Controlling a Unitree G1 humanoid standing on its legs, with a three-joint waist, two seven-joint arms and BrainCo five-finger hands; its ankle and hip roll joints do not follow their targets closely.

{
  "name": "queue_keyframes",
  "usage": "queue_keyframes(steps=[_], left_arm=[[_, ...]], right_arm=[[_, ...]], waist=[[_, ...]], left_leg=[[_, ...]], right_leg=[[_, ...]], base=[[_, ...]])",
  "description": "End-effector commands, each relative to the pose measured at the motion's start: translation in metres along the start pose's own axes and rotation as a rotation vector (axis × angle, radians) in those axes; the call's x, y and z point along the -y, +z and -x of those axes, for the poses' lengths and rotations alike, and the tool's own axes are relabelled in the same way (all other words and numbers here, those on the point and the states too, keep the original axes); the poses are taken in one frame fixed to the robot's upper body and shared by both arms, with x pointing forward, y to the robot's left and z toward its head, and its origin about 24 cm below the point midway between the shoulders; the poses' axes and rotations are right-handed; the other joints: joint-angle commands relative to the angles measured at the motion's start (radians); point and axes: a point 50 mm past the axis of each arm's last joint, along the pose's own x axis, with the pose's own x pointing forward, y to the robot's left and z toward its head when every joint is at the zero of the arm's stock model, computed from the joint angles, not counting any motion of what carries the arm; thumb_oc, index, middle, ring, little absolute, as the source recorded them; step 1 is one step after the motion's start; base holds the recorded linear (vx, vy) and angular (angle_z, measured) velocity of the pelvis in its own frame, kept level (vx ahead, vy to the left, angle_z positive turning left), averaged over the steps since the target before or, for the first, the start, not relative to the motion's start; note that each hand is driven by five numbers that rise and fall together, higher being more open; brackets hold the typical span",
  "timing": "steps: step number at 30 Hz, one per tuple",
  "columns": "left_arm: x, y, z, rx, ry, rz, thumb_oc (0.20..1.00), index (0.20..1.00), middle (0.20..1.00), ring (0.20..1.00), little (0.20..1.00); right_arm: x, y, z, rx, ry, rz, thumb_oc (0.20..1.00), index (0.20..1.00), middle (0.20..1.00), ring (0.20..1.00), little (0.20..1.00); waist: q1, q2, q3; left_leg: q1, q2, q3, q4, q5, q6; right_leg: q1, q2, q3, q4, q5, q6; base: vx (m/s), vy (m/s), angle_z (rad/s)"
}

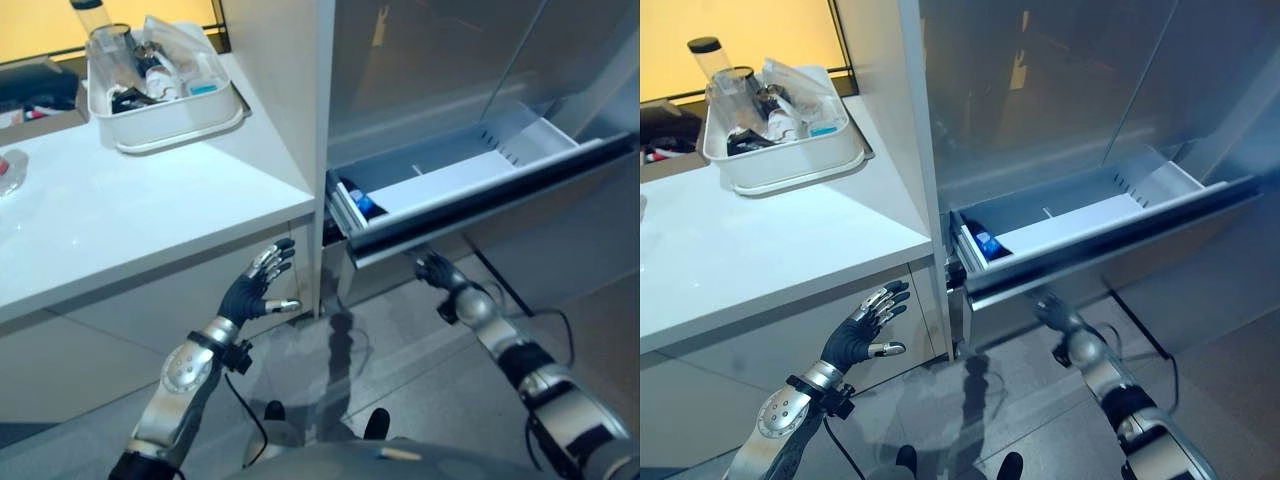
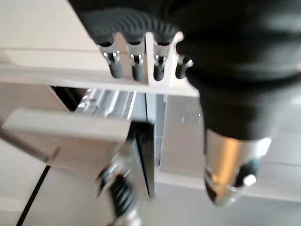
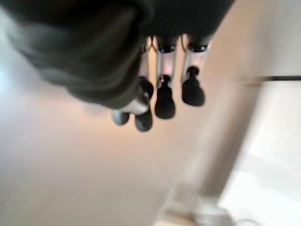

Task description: Take the drinks into the refrigerator

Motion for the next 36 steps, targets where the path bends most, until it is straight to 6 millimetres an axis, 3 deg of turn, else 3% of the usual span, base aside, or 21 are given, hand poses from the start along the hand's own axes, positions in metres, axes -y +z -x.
queue_keyframes(steps=[1, 5, 12, 13, 14, 15, 16, 21, 26, 27, 28, 30, 31, 33, 34, 36], left_arm=[[0.000, 0.029, -0.011, 0.150, -0.033, -0.028, 1.000, 1.000, 1.000, 1.000, 1.000], [0.004, 0.030, -0.014, 0.158, -0.057, -0.029, 1.000, 1.000, 1.000, 1.000, 1.000], [0.008, 0.035, -0.018, 0.166, -0.108, -0.078, 1.000, 1.000, 1.000, 1.000, 1.000], [0.010, 0.035, -0.019, 0.169, -0.123, -0.082, 1.000, 1.000, 1.000, 1.000, 1.000], [0.010, 0.035, -0.019, 0.168, -0.123, -0.079, 1.000, 1.000, 1.000, 1.000, 1.000], [0.010, 0.035, -0.019, 0.168, -0.123, -0.079, 1.000, 1.000, 1.000, 1.000, 1.000], [0.010, 0.028, -0.020, 0.144, -0.110, -0.048, 1.000, 1.000, 1.000, 1.000, 1.000], [0.006, 0.010, -0.019, 0.073, -0.045, -0.035, 1.000, 1.000, 1.000, 1.000, 1.000], [-0.001, -0.032, -0.010, -0.105, 0.086, -0.050, 1.000, 1.000, 1.000, 1.000, 1.000], [-0.001, -0.032, -0.011, -0.104, 0.086, -0.050, 1.000, 1.000, 1.000, 1.000, 1.000], [-0.001, -0.064, -0.002, -0.225, 0.184, 0.023, 1.000, 1.000, 1.000, 1.000, 1.000], [-0.002, -0.090, 0.004, -0.348, 0.240, 0.018, 1.000, 1.000, 1.000, 1.000, 1.000], [-0.002, -0.113, 0.013, -0.473, 0.286, 0.005, 1.000, 1.000, 1.000, 1.000, 1.000], [-0.002, -0.136, 0.024, -0.607, 0.327, -0.002, 1.000, 1.000, 1.000, 1.000, 1.000], [-0.001, -0.136, 0.023, -0.606, 0.328, -0.002, 1.000, 1.000, 1.000, 1.000, 1.000], [0.000, -0.164, 0.040, -0.792, 0.379, -0.019, 1.000, 1.000, 1.000, 1.000, 1.000]], right_arm=[[0.039, 0.108, -0.024, 0.410, -0.057, 0.174, 0.200, 0.200, 0.200, 0.200, 0.200], [0.035, 0.105, -0.026, 0.390, -0.040, 0.201, 0.200, 0.200, 0.200, 0.200, 0.200], [0.032, 0.081, -0.028, 0.295, -0.049, 0.152, 0.200, 0.200, 0.200, 0.200, 0.200], [0.029, 0.063, -0.027, 0.224, -0.057, 0.116, 0.918, 0.918, 0.918, 0.918, 0.918], [0.029, 0.059, -0.026, 0.210, -0.066, 0.099, 1.000, 1.000, 1.000, 1.000, 1.000], [0.029, 0.059, -0.026, 0.210, -0.066, 0.099, 1.000, 1.000, 1.000, 1.000, 1.000], [0.023, 0.036, -0.021, 0.131, -0.086, 0.017, 1.000, 1.000, 1.000, 1.000, 1.000], [-0.016, -0.032, 0.010, -0.120, -0.115, -0.286, 1.000, 1.000, 1.000, 1.000, 1.000], [-0.089, -0.102, 0.067, -0.511, -0.066, -0.560, 1.000, 1.000, 1.000, 1.000, 1.000], [-0.089, -0.102, 0.067, -0.511, -0.066, -0.560, 1.000, 1.000, 1.000, 1.000, 1.000], [-0.116, -0.116, 0.090, -0.632, -0.028, -0.620, 1.000, 1.000, 1.000, 1.000, 1.000], [-0.137, -0.127, 0.112, -0.749, -0.004, -0.669, 1.000, 1.000, 1.000, 1.000, 1.000], [-0.153, -0.133, 0.129, -0.830, 0.031, -0.684, 1.000, 1.000, 1.000, 1.000, 1.000], [-0.166, -0.137, 0.143, -0.894, 0.066, -0.680, 1.000, 1.000, 1.000, 1.000, 1.000], [-0.166, -0.137, 0.143, -0.893, 0.065, -0.679, 1.000, 1.000, 1.000, 1.000, 1.000], [-0.180, -0.140, 0.160, -0.966, 0.106, -0.674, 1.000, 1.000, 1.000, 1.000, 1.000]], waist=[[0.056, -0.057, 0.030], [0.059, -0.054, 0.027], [0.052, -0.044, 0.023], [0.043, -0.040, 0.021], [0.043, -0.040, 0.021], [0.043, -0.040, 0.021], [0.032, -0.037, 0.021], [0.005, -0.032, 0.021], [-0.029, -0.025, 0.022], [-0.029, -0.025, 0.021], [-0.041, -0.023, 0.020], [-0.053, -0.021, 0.016], [-0.060, -0.017, 0.017], [-0.072, -0.016, 0.010], [-0.073, -0.015, 0.011], [-0.091, -0.011, 0.003]], left_leg=[[-0.006, -0.075, -0.006, 0.000, -0.047, 0.054], [-0.001, -0.078, -0.008, 0.000, -0.050, 0.055], [0.007, -0.079, -0.003, 0.000, -0.054, 0.056], [0.010, -0.078, -0.002, 0.000, -0.056, 0.057], [0.010, -0.078, -0.001, 0.000, -0.056, 0.057], [0.010, -0.078, -0.001, 0.000, -0.056, 0.057], [0.012, -0.079, 0.001, 0.000, -0.057, 0.058], [0.013, -0.080, 0.003, 0.000, -0.058, 0.060], [0.020, -0.080, 0.008, 0.000, -0.062, 0.061], [0.018, -0.080, 0.008, 0.000, -0.061, 0.061], [0.021, -0.080, 0.012, 0.000, -0.061, 0.061], [0.021, -0.081, 0.015, 0.000, -0.061, 0.062], [0.029, -0.079, 0.019, 0.000, -0.064, 0.060], [0.026, -0.081, 0.023, 0.000, -0.062, 0.061], [0.026, -0.081, 0.023, 0.000, -0.062, 0.061], [0.030, -0.082, 0.031, 0.000, -0.065, 0.059]], right_leg=[[0.087, -0.047, -0.034, 0.034, -0.074, 0.072], [0.093, -0.047, -0.037, 0.034, -0.076, 0.072], [0.096, -0.049, -0.032, 0.035, -0.075, 0.074], [0.096, -0.051, -0.030, 0.035, -0.075, 0.075], [0.097, -0.051, -0.030, 0.034, -0.074, 0.076], [0.097, -0.051, -0.030, 0.034, -0.074, 0.076], [0.096, -0.051, -0.028, 0.035, -0.073, 0.077], [0.095, -0.055, -0.026, 0.039, -0.073, 0.079], [0.094, -0.054, -0.019, 0.041, -0.075, 0.078], [0.093, -0.054, -0.019, 0.041, -0.075, 0.078], [0.092, -0.053, -0.016, 0.042, -0.075, 0.077], [0.089, -0.052, -0.014, 0.042, -0.075, 0.078], [0.095, -0.049, -0.011, 0.042, -0.079, 0.077], [0.089, -0.051, -0.009, 0.042, -0.077, 0.077], [0.089, -0.051, -0.008, 0.042, -0.077, 0.077], [0.089, -0.049, 0.000, 0.042, -0.078, 0.076]], base=[[0.00, 0.012, 0.14], [0.01, 0.017, 0.12], [0.00, 0.004, 0.00], [0.00, 0.000, 0.00], [0.00, 0.000, 0.00], [0.00, 0.000, 0.00], [-0.02, 0.010, 0.05], [0.00, 0.003, 0.01], [0.00, 0.000, -0.03], [-0.01, 0.004, -0.06], [0.00, 0.002, -0.07], [0.00, 0.002, -0.03], [0.01, 0.011, -0.03], [0.00, 0.012, -0.09], [0.01, 0.014, -0.13], [0.03, 0.017, -0.12]])
